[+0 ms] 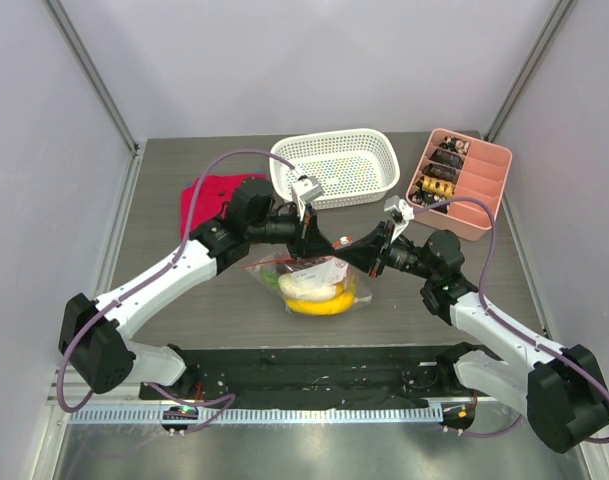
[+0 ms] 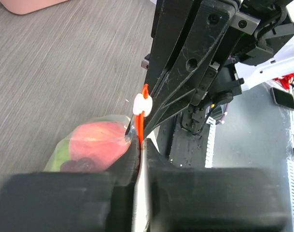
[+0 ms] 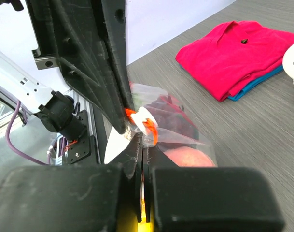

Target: Open the zip-top bag and remove the fake food

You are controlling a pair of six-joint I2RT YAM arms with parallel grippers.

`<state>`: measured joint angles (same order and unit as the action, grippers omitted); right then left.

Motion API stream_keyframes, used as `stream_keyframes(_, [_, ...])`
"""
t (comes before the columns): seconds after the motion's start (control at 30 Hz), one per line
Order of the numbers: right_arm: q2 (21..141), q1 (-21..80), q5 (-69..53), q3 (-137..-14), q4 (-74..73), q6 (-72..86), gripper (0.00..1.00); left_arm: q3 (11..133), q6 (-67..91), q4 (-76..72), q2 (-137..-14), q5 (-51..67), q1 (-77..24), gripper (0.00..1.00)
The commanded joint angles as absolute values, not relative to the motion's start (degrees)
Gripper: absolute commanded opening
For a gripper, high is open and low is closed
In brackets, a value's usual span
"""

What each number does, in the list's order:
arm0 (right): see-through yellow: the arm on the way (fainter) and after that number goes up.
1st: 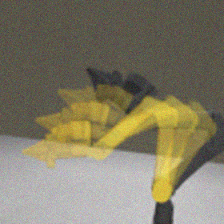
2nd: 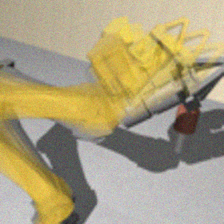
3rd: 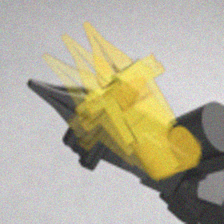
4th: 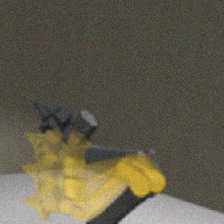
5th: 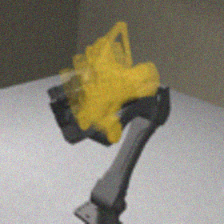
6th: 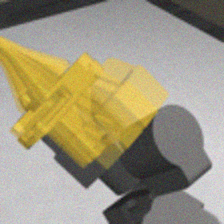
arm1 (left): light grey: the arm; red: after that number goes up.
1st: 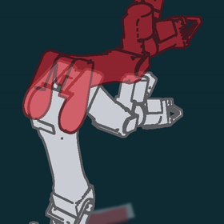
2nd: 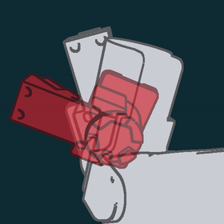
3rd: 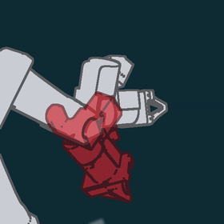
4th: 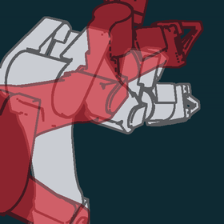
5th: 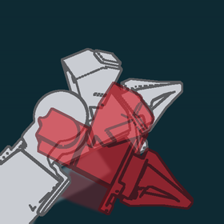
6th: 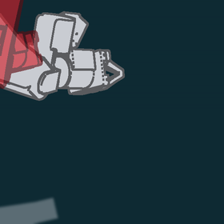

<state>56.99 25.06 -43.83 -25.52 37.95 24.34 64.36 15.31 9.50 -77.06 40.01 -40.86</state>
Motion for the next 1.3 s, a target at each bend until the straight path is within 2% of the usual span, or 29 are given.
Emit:
stream_keyframes(0.0, [56.43,24.96,-43.94,-27.77,43.77,26.02,0.01,66.35,17.40,6.15,-75.32,39.47,-41.57,0.26])
stream_keyframes(0.07, [55.81,25.05,-44.03,-27.68,43.42,25.58,0.01,67.67,17.32,6.06,-75.93,37.80,-42.27,0.37])
stream_keyframes(0.13, [55.20,24.96,-44.21,-27.77,42.98,25.23,0.01,69.25,17.05,6.24,-76.55,36.31,-42.71,0.42])
stream_keyframes(0.17, [55.20,24.96,-44.38,-27.86,42.46,25.05,0.01,69.69,16.70,6.85,-77.51,36.12,-43.06,0.52])
stream_keyframes(0.2, [55.28,25.05,-44.73,-27.86,42.36,25.22,0.01,70.13,15.92,7.12,-77.87,35.69,-43.33,0.56])
stream_keyframes(0.37, [55.28,25.05,-46.23,-28.04,42.80,25.75,0.01,71.54,15.38,6.68,-79.54,34.36,-43.59,0.55])
stream_keyframes(0.6, [54.67,25.05,-46.14,-27.86,42.54,25.66,0.01,73.92,13.62,9.23,-81.47,34.89,-43.59,0.41])
stream_keyframes(0.77, [54.84,25.05,-46.06,-27.77,42.54,25.84,0.01,73.21,13.62,9.14,-81.39,34.89,-43.59,0.27])
stream_keyframes(0.93, [55.02,25.05,-45.70,-27.86,43.07,26.63,0.01,72.33,13.62,8.88,-80.95,35.25,-43.59,0.21])
stream_keyframes(1.03, [54.49,25.05,-44.13,-27.51,43.07,26.98,0.01,72.77,14.15,8.88,-81.04,35.42,-43.59,0.01])
stream_keyframes(1.13, [53.62,25.05,-41.58,-27.25,42.80,27.68,0.01,72.69,14.41,9.58,-80.95,34.46,-43.59,0.00])
stream_keyframes(1.27, [51.25,24.96,-31.94,-24.44,45.60,30.58,0.01,71.11,14.76,11.95,-79.63,30.77,-43.59,0.00])
